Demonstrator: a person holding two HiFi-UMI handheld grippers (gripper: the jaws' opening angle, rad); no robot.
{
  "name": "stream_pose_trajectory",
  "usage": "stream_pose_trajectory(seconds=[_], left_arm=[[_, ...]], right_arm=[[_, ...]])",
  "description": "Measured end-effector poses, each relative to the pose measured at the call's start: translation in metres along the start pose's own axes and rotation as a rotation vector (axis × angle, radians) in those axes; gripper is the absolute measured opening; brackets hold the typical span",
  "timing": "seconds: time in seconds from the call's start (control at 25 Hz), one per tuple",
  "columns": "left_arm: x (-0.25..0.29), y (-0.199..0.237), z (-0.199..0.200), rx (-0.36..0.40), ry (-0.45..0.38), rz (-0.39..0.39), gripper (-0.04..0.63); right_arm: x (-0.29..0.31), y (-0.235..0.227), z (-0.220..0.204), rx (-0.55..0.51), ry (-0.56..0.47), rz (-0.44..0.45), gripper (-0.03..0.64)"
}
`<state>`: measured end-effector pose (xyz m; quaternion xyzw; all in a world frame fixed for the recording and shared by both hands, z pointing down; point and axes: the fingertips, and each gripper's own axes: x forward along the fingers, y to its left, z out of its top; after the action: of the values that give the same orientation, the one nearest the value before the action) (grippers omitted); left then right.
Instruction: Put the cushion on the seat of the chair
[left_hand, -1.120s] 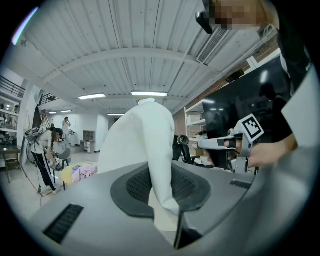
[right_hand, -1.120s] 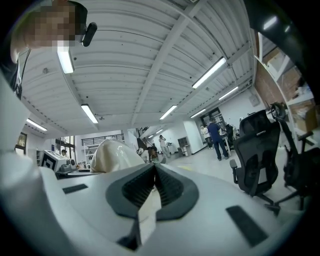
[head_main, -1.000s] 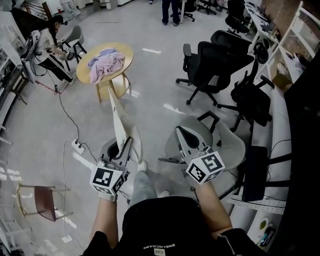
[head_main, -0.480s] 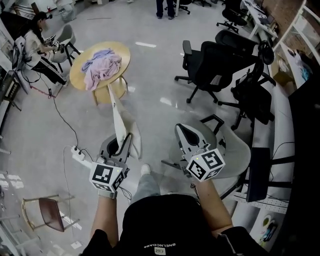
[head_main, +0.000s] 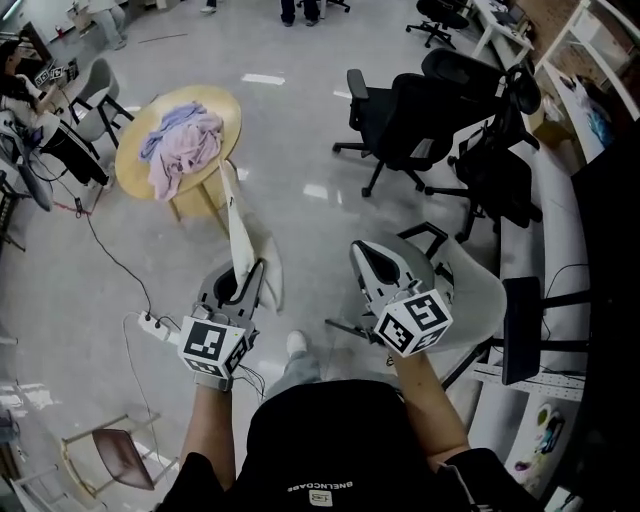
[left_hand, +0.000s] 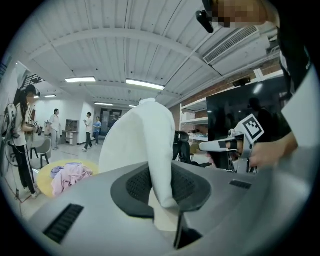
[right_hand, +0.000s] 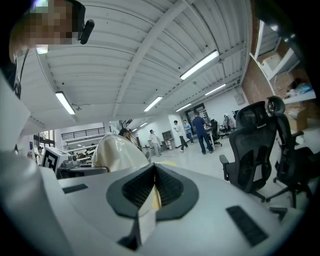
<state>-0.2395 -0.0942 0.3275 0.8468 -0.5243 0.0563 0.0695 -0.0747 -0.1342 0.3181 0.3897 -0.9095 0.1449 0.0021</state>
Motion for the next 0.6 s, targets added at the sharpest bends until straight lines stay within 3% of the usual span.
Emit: stream_pose_trajectory(seconds=[0.32, 0.6], left_arm=[[0.033, 0.027, -0.004, 0.005, 0.011, -0.114, 0.072], [0.068, 0.020, -0.012, -0.008, 0.031, -0.206, 0.072]], right_arm=[[0.018, -0.007, -0.008, 0.004, 0.011, -0.101, 0.009], [0.003, -0.025, -0.011, -0.006, 0.028, -0.190, 0.009]])
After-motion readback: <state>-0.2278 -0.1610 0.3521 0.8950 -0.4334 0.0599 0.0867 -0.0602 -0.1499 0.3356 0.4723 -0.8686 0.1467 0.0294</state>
